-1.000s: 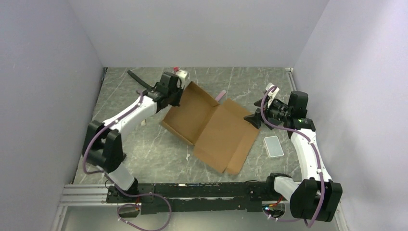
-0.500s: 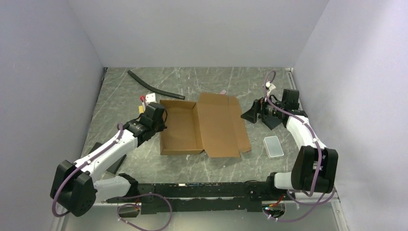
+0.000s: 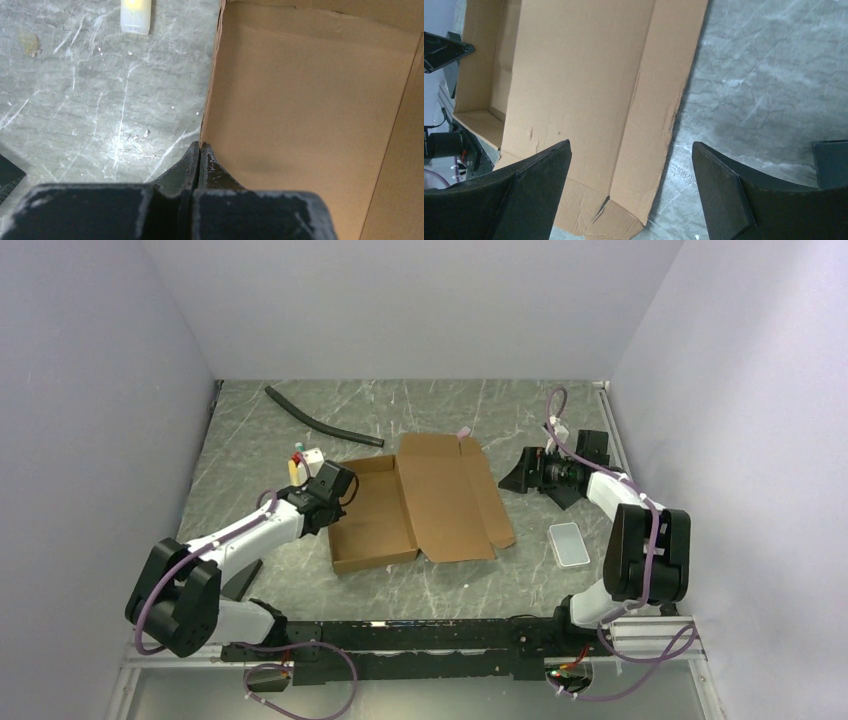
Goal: Fold the paper box
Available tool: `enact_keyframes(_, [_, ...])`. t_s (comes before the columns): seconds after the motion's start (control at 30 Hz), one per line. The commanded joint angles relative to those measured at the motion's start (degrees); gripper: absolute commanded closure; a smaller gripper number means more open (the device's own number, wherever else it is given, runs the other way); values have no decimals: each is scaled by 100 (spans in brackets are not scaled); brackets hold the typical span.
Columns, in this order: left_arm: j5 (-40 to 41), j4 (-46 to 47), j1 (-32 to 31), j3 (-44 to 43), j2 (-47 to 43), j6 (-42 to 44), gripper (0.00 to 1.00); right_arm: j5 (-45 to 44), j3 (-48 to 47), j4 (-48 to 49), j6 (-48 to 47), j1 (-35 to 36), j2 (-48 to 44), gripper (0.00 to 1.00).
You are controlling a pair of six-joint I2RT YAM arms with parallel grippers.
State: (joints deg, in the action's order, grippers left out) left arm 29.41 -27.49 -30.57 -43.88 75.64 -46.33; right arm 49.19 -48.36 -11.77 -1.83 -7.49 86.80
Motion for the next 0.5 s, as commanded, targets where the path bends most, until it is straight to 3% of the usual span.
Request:
enact_keyframes(0.0, [266, 82, -28, 140, 13, -311, 100, -24, -124, 74, 103, -25, 200, 6])
enact_keyframes(0.37, [-887, 859, -23, 307, -69, 24, 100, 480, -467, -741, -1043, -31, 42, 5])
enact_keyframes(0.47, [-947, 587, -24, 138, -383, 465, 79, 575, -419, -736, -1187, -34, -195, 5])
